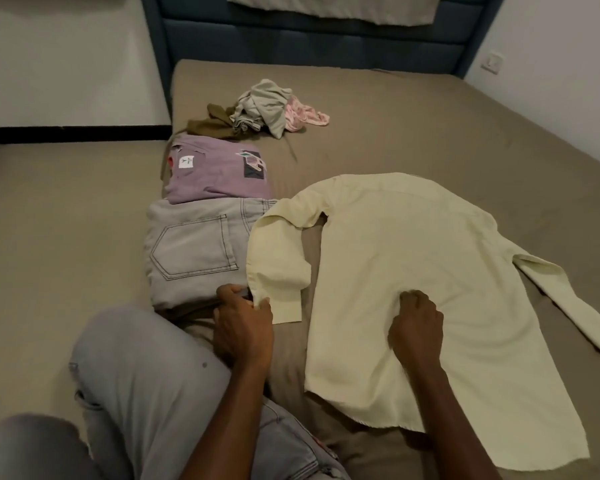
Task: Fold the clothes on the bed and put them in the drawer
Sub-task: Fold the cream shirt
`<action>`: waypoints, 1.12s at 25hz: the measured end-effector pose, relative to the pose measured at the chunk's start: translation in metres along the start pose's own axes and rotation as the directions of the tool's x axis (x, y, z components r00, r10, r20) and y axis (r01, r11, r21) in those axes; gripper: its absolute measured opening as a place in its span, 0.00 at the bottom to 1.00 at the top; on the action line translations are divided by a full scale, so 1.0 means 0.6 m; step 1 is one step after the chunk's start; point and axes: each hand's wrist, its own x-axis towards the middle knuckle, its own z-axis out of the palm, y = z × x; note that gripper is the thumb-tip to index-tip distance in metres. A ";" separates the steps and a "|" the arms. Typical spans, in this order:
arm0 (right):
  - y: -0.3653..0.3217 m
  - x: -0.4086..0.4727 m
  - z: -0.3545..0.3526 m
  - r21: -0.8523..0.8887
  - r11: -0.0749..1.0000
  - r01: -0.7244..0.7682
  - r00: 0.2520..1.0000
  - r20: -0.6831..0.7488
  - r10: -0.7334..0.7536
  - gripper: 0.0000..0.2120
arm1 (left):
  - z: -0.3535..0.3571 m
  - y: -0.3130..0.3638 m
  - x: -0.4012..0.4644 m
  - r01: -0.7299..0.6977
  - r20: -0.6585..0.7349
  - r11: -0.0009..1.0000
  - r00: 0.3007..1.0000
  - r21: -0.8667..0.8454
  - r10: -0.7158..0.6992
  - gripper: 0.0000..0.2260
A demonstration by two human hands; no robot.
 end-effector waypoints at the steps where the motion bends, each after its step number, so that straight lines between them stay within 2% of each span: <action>1: -0.001 0.003 0.001 -0.004 1.000 0.006 1.000 0.015 -0.006 0.23 | 0.004 0.001 0.001 0.034 0.032 0.998 0.999 -0.054 -0.032 0.21; 4: 0.024 -0.016 -0.008 0.020 0.999 0.033 0.999 0.032 -0.034 0.31 | 0.006 0.001 0.002 0.029 0.017 0.988 0.999 -0.150 -0.027 0.11; 7: 0.090 -0.081 -0.021 0.073 0.997 0.039 0.999 0.030 -0.041 0.34 | 0.001 -0.008 0.009 0.052 -0.022 0.977 0.998 -0.208 -0.058 0.09; 10: 0.172 -0.154 -0.042 0.081 0.994 -0.071 0.997 0.034 0.069 0.38 | -0.001 -0.003 0.003 0.086 0.001 0.955 0.996 -0.283 -0.090 0.08; 13: 0.239 -0.198 -0.056 -0.005 0.984 -0.179 0.983 0.035 0.179 0.39 | 0.002 0.019 -0.014 -0.009 0.041 0.901 0.999 -0.434 0.030 0.07; 15: 0.263 -0.213 -0.061 -0.071 0.979 -0.192 0.978 0.068 0.196 0.39 | 0.011 0.025 -0.022 -0.082 0.046 0.878 0.992 -0.471 0.117 0.10; 17: 0.278 -0.220 -0.068 -0.083 0.982 -0.172 0.979 0.095 0.180 0.41 | 0.020 0.024 -0.028 -0.138 0.075 0.916 0.981 -0.377 0.178 0.13; 20: 0.301 -0.233 -0.089 -0.082 0.985 -0.149 0.974 0.158 0.160 0.40 | 0.038 0.014 -0.029 -0.164 0.190 0.960 0.959 -0.228 0.209 0.12; 24: 0.345 -0.252 -0.120 -0.070 0.984 -0.161 0.964 0.204 0.172 0.38 | 0.038 0.013 -0.014 -0.159 0.151 0.921 0.963 -0.356 0.224 0.15; 26: 0.344 -0.236 -0.121 -0.080 0.981 -0.178 0.975 0.116 0.187 0.38 | 0.037 0.018 -0.021 -0.246 0.134 0.882 0.937 -0.402 0.322 0.22; 28: 0.317 -0.211 -0.105 -0.050 0.978 -0.200 0.975 0.090 0.204 0.37 | 0.045 0.030 -0.034 -0.332 0.144 0.874 0.904 -0.354 0.402 0.28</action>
